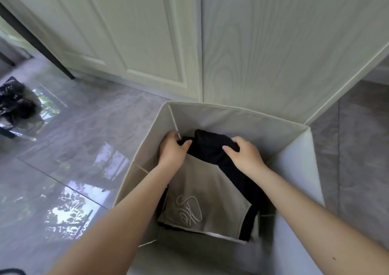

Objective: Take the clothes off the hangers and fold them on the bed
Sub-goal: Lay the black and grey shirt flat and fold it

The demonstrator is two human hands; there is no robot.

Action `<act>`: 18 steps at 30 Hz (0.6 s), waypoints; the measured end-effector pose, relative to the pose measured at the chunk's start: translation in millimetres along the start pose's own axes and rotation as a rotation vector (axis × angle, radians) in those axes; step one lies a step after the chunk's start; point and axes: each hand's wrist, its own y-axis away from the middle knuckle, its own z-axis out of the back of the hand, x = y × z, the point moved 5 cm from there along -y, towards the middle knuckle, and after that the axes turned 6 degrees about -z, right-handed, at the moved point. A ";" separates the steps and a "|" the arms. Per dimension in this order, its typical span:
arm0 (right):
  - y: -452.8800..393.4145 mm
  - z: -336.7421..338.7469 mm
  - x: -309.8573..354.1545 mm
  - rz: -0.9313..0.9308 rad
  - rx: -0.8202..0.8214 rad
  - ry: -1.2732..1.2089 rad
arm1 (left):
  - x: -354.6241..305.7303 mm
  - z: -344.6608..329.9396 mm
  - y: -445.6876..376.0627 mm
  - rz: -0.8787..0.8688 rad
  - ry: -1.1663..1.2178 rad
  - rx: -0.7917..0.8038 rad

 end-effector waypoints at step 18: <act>48.3 -45.7 -34.7 0.187 0.371 0.894 | 37.2 -33.3 39.6 -0.560 -1.207 0.725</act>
